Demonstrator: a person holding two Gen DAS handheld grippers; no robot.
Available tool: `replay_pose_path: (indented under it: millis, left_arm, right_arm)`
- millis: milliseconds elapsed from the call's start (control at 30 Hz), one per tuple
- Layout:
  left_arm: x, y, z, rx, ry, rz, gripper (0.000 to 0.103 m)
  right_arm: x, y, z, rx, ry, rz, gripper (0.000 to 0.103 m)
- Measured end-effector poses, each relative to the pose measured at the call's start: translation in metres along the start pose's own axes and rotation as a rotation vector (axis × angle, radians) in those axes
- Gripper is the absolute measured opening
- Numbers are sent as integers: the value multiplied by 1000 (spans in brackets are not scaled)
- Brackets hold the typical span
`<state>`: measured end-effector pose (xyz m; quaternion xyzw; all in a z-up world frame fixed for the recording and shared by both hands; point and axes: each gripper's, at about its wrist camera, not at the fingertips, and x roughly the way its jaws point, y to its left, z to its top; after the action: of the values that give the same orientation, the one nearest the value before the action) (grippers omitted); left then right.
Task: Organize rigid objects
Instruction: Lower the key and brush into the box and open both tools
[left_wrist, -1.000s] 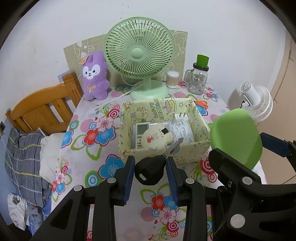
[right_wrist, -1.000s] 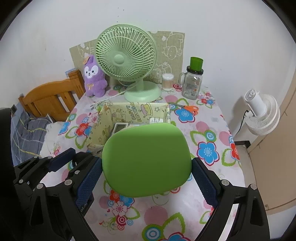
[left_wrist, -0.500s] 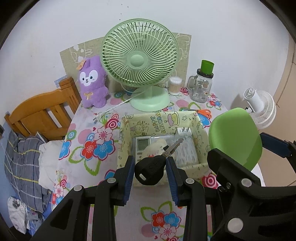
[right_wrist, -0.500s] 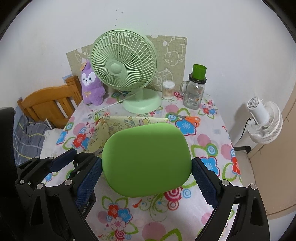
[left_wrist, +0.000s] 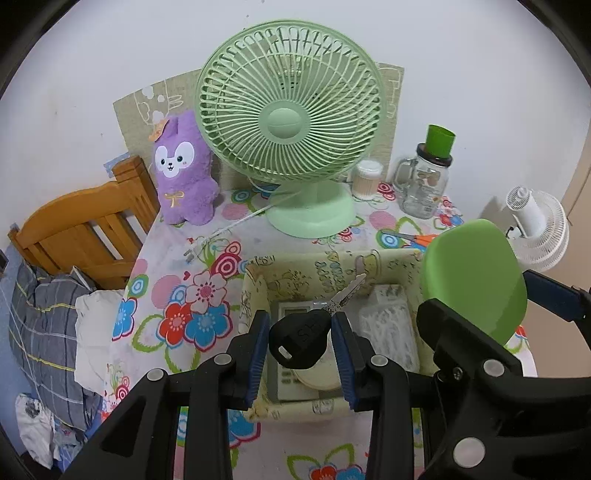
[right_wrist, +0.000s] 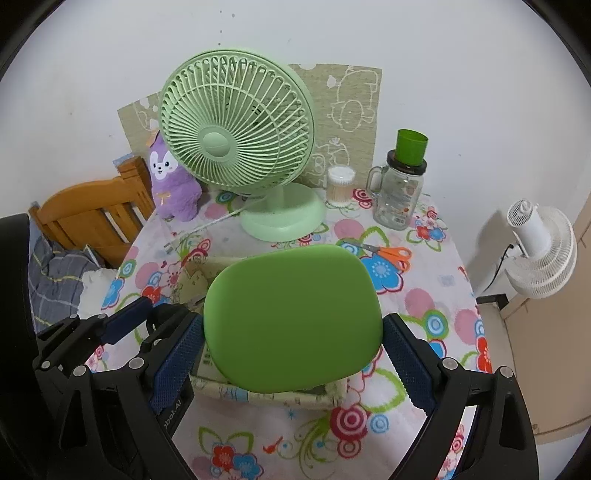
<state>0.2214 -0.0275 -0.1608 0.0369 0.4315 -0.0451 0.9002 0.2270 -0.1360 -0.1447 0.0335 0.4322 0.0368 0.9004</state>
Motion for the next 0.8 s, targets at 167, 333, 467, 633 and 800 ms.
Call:
replay_pose_path:
  millis: [167, 333, 467, 633, 800]
  left_arm:
    - [18, 2, 7, -2, 9, 1, 35]
    - [40, 2, 11, 7, 28, -9, 35]
    - [58, 1, 12, 32, 52, -19, 35]
    - [78, 0, 12, 45, 78, -36, 35]
    - [92, -1, 12, 43, 97, -67, 36]
  right_arm:
    - [20, -1, 7, 14, 11, -1, 96]
    - [43, -4, 11, 24, 36, -13, 96]
    - [60, -7, 12, 25, 53, -7, 96]
    - [75, -10, 11, 19, 74, -5, 96]
    - [85, -15, 9, 22, 87, -11, 96]
